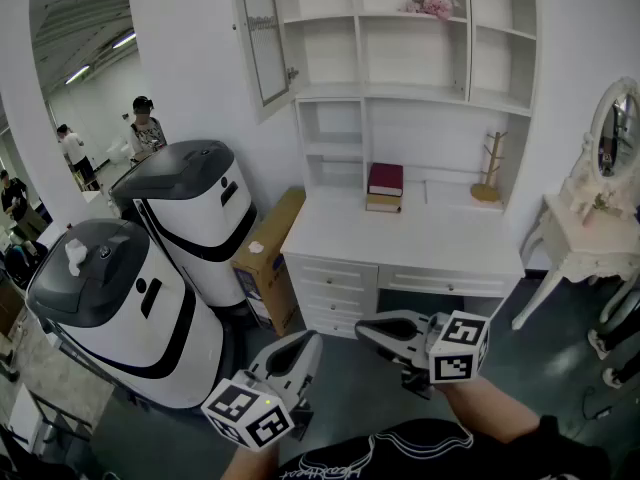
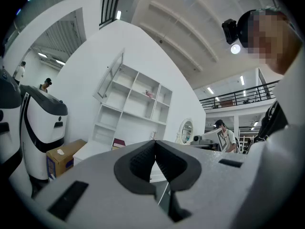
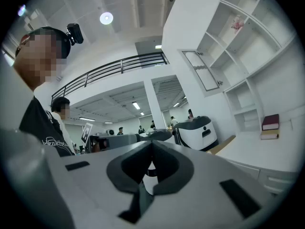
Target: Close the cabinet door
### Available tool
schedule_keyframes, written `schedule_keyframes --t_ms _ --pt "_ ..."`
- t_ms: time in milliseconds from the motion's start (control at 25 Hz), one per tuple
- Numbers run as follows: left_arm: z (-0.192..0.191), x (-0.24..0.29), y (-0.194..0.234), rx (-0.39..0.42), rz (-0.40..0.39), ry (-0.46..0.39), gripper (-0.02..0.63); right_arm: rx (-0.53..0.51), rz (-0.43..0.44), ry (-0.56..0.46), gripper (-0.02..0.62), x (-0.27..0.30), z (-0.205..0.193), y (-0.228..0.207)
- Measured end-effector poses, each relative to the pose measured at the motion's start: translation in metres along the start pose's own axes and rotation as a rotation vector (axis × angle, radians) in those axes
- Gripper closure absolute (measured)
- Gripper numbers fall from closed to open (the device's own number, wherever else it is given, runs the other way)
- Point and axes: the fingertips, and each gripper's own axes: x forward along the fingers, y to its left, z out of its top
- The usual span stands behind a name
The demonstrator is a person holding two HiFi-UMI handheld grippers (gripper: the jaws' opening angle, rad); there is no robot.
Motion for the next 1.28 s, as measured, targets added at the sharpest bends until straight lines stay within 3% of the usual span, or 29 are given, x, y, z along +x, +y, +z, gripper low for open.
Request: schedule_keyframes --t_ms 320,520,760,1120,1280 --pt "-0.006 -0.009 0.007 -0.007 -0.003 0.008 0.602 0.013 -0.002 -0.006 0.589 0.008 -0.005 0.007" --pt "-0.005 -0.004 0.014 -0.010 -0.009 0.004 0.601 0.014 -0.037 -0.008 0.589 0.014 -0.002 -0.006" --pt "-0.007 0.009 0.034 -0.011 -0.005 0.006 0.601 0.032 -0.018 -0.011 0.589 0.028 -0.004 -0.027" --pt "-0.001 0.058 0.103 -0.046 0.004 0.019 0.601 0.071 0.021 -0.008 0.589 0.073 0.005 -0.101" --pt "0.009 0.095 0.153 -0.112 0.005 0.009 0.601 0.080 0.016 -0.017 0.589 0.099 0.021 -0.155"
